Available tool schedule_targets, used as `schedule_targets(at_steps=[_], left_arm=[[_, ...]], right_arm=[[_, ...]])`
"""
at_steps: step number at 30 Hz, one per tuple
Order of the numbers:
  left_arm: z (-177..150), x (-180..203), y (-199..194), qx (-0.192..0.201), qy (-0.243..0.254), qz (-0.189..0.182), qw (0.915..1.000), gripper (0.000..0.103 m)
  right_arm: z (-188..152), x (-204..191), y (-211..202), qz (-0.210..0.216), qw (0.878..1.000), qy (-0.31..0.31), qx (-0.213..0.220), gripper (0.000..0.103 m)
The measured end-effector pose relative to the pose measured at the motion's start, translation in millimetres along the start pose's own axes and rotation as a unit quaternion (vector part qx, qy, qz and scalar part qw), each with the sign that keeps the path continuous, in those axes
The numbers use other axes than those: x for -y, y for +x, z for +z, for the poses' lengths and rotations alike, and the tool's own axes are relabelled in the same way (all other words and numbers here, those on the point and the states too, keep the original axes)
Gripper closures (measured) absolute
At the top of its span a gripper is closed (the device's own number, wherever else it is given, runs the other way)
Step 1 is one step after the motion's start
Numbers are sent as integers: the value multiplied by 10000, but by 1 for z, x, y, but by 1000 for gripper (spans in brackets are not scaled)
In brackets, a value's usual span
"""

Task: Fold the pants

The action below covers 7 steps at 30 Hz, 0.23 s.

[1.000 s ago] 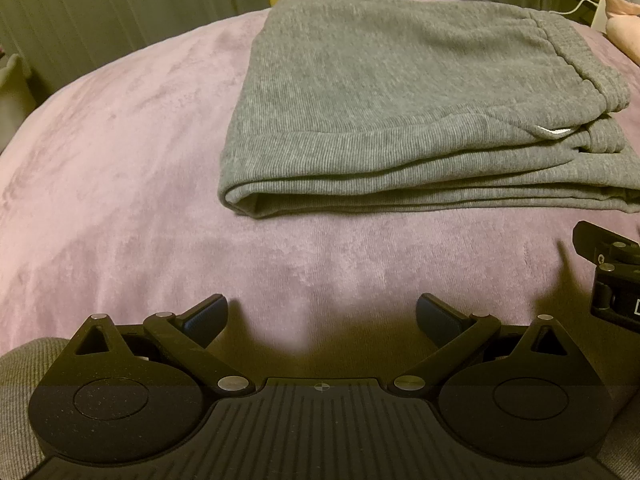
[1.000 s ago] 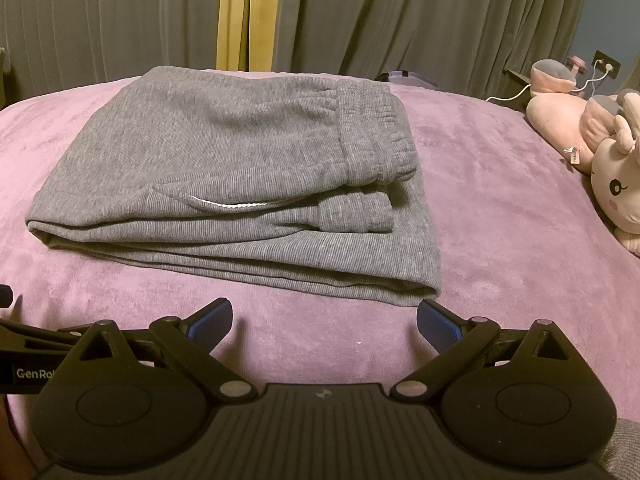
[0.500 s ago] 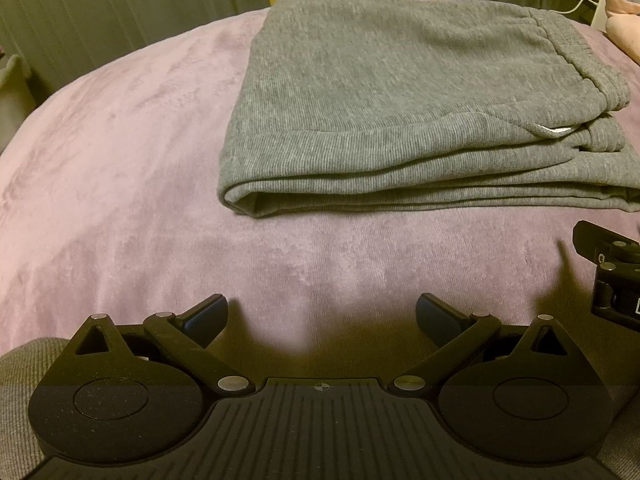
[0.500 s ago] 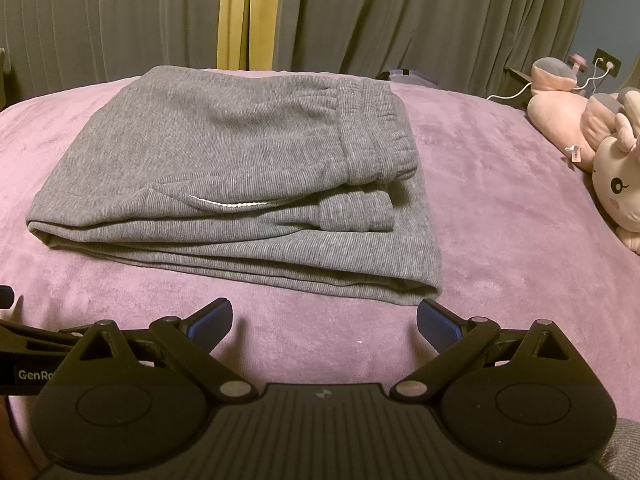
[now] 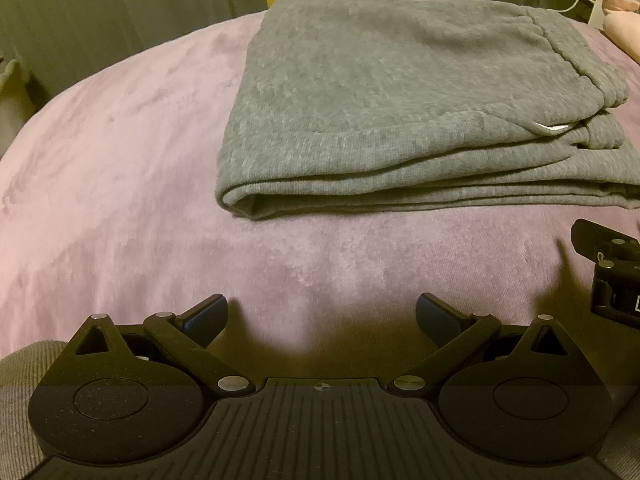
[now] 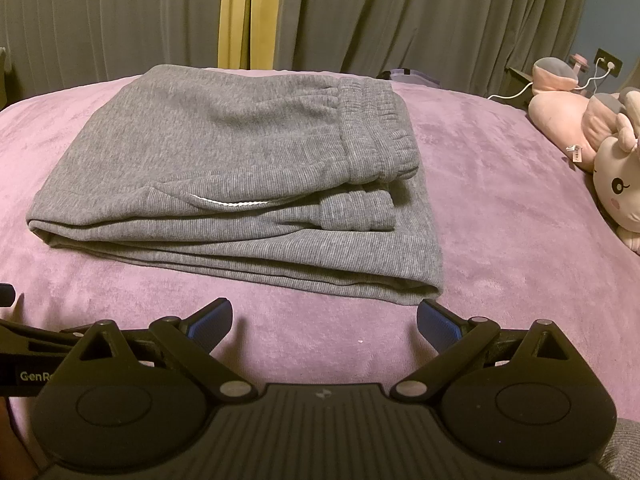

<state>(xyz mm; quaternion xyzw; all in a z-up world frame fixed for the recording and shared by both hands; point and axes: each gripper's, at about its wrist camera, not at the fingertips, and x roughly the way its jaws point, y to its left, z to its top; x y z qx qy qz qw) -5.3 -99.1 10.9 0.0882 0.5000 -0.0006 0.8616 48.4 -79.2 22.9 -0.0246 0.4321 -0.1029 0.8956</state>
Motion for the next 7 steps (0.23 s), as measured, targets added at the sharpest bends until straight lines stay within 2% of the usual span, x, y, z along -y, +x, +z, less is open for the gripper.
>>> schedule_targets(at_steps=[7], left_arm=[[-1, 3, -1, 57, 65, 23, 10000, 0]], right_arm=[[0, 0, 0, -2, 10000, 1, 1, 4]])
